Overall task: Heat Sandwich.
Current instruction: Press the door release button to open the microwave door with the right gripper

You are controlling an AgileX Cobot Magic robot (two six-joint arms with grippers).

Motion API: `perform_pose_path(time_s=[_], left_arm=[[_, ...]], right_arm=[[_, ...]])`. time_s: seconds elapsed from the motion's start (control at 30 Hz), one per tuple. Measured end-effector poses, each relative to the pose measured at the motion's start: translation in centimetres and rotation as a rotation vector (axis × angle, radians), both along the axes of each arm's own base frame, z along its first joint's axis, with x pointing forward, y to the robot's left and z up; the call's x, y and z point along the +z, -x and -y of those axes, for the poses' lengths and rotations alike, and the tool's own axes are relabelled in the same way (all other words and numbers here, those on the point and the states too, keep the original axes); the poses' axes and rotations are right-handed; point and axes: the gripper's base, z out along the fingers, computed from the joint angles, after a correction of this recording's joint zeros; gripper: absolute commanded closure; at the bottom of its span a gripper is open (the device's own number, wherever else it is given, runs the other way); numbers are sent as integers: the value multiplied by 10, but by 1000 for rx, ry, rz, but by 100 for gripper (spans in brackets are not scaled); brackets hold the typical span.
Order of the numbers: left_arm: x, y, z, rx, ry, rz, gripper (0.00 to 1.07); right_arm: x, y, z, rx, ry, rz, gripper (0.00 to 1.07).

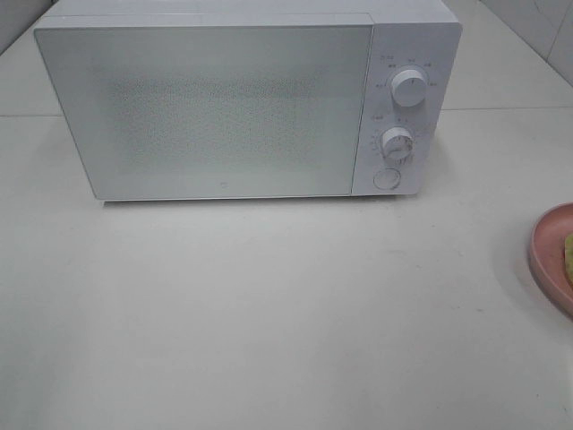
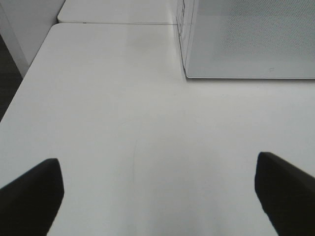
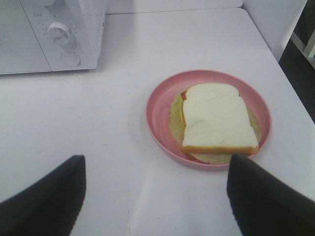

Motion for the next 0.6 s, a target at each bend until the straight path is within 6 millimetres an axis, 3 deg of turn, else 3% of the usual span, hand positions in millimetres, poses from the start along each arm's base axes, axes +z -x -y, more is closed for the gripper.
perform_pose_path(time_s=[0.6], left_arm=[[0,0,0,0,0,0,5]], right_arm=[[1,0,0,0,0,4,31]])
